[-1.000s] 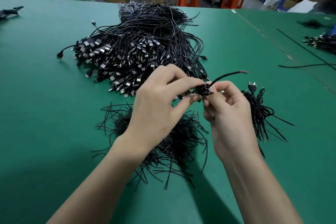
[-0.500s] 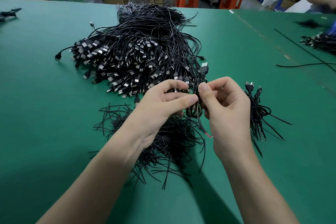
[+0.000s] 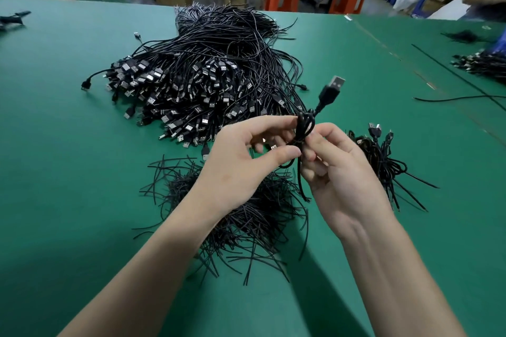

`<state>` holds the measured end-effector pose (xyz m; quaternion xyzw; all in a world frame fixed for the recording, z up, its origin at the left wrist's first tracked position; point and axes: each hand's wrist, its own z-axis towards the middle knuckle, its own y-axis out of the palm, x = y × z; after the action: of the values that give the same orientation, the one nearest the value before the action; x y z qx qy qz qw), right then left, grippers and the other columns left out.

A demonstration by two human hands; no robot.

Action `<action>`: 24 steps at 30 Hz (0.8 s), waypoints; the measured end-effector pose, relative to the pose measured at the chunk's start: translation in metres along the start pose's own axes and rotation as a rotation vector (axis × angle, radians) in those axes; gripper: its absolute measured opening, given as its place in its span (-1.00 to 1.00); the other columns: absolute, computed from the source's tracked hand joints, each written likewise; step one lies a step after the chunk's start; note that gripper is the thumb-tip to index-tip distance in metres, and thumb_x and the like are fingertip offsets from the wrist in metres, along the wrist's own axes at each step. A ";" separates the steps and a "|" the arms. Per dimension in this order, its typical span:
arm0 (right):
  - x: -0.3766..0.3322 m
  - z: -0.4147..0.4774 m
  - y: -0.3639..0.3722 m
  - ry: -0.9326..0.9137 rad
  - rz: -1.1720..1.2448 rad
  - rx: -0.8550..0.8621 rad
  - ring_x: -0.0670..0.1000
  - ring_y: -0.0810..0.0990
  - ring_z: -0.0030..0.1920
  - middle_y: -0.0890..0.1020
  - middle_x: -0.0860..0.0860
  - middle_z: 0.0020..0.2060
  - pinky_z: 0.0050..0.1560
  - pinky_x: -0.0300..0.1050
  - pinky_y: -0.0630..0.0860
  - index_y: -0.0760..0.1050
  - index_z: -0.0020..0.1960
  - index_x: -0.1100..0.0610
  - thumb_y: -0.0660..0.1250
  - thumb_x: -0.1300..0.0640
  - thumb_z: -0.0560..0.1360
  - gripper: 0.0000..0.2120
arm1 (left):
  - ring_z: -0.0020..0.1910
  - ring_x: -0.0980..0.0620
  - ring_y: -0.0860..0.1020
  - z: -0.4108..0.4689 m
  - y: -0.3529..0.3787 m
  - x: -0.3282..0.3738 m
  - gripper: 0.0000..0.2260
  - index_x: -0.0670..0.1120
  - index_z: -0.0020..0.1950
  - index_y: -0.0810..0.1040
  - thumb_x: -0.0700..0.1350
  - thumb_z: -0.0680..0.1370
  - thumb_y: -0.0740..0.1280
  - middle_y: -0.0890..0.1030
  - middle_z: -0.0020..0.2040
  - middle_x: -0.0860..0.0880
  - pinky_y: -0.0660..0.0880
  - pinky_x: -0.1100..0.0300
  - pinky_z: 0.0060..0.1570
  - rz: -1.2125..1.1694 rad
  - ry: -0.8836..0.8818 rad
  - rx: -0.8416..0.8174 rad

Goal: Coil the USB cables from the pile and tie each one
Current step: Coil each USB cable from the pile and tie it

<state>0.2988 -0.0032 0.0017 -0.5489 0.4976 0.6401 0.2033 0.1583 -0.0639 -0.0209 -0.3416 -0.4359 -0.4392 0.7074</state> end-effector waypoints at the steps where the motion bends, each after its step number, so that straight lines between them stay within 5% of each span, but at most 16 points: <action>1: 0.000 0.000 0.000 0.041 0.048 -0.006 -0.17 0.26 -0.50 0.42 -0.07 -0.47 -0.49 -0.36 0.26 0.50 -0.19 0.09 0.34 0.24 0.56 -0.84 | 0.00 0.15 0.65 0.000 -0.002 0.001 -0.64 0.14 0.18 0.68 -0.23 0.48 0.54 0.70 0.00 0.14 0.54 0.11 0.04 0.094 0.070 -0.001; 3: 0.003 0.001 0.001 0.105 0.147 0.002 -0.17 0.27 -0.51 0.42 -0.06 -0.47 -0.53 -0.36 0.25 0.53 -0.16 0.12 0.31 0.29 0.56 -0.84 | 0.05 0.06 0.65 0.000 -0.006 0.001 -0.68 0.02 0.19 0.69 -0.28 0.50 0.53 0.68 0.02 0.11 0.52 0.24 0.07 0.246 0.221 -0.006; 6: 0.007 0.002 0.001 0.120 0.197 0.049 -0.17 0.27 -0.52 0.42 -0.06 -0.48 -0.55 -0.35 0.24 0.56 -0.28 0.09 0.21 0.37 0.60 -0.64 | 0.01 0.01 0.58 0.000 -0.008 0.002 -0.75 0.00 0.18 0.72 -0.22 0.53 0.52 0.59 -0.02 0.02 0.52 0.13 0.03 0.427 0.367 0.040; 9: 0.007 0.001 -0.001 0.069 0.071 0.081 -0.18 0.31 -0.50 0.45 -0.07 -0.46 -0.50 -0.36 0.29 0.54 -0.24 0.05 0.25 0.34 0.60 -0.69 | -0.16 -0.01 0.52 -0.001 -0.009 0.000 -0.85 0.05 0.16 0.74 -0.08 0.60 0.46 0.58 -0.17 0.02 0.48 0.06 -0.11 0.545 0.416 0.097; 13: 0.007 -0.001 -0.002 -0.097 -0.166 0.069 -0.16 0.32 -0.49 0.45 -0.06 -0.46 -0.45 -0.33 0.27 0.50 -0.18 0.10 0.33 0.27 0.62 -0.79 | -0.28 0.03 0.68 -0.002 -0.007 0.005 -0.78 0.02 0.10 0.73 0.05 0.67 0.32 0.72 -0.23 -0.01 0.55 0.26 -0.27 0.104 0.032 -0.032; 16: 0.009 -0.001 0.001 -0.179 -0.268 0.081 -0.09 0.35 -0.42 0.43 0.03 -0.40 -0.36 -0.18 0.32 0.51 -0.16 0.12 0.37 0.20 0.61 -0.83 | -0.32 0.23 0.63 -0.001 -0.005 0.003 -0.85 -0.04 -0.02 0.74 0.00 0.55 0.44 0.73 -0.24 0.03 0.47 0.47 -0.32 -0.068 -0.114 -0.028; 19: 0.011 -0.002 0.002 -0.243 -0.316 0.151 0.05 0.31 -0.35 0.40 0.10 -0.35 -0.27 0.01 0.31 0.52 -0.21 0.05 0.40 0.17 0.60 -0.79 | -0.25 0.25 0.62 -0.002 -0.003 -0.003 -0.84 0.04 -0.04 0.74 0.00 0.40 0.54 0.74 -0.18 0.03 0.47 0.39 -0.34 -0.192 -0.250 -0.041; 24: 0.014 -0.004 0.000 -0.323 -0.276 0.218 -0.08 0.31 -0.37 0.43 -0.06 -0.40 -0.36 -0.18 0.28 0.51 -0.20 0.02 0.39 0.15 0.61 -0.79 | -0.07 0.12 0.67 -0.004 0.014 -0.006 -0.57 -0.04 0.26 0.57 -0.23 0.43 0.57 0.73 -0.04 -0.02 0.57 0.32 -0.06 -0.414 -0.327 0.010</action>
<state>0.2960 -0.0112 -0.0108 -0.4770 0.4449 0.6283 0.4240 0.1709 -0.0602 -0.0290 -0.3081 -0.6073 -0.5112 0.5243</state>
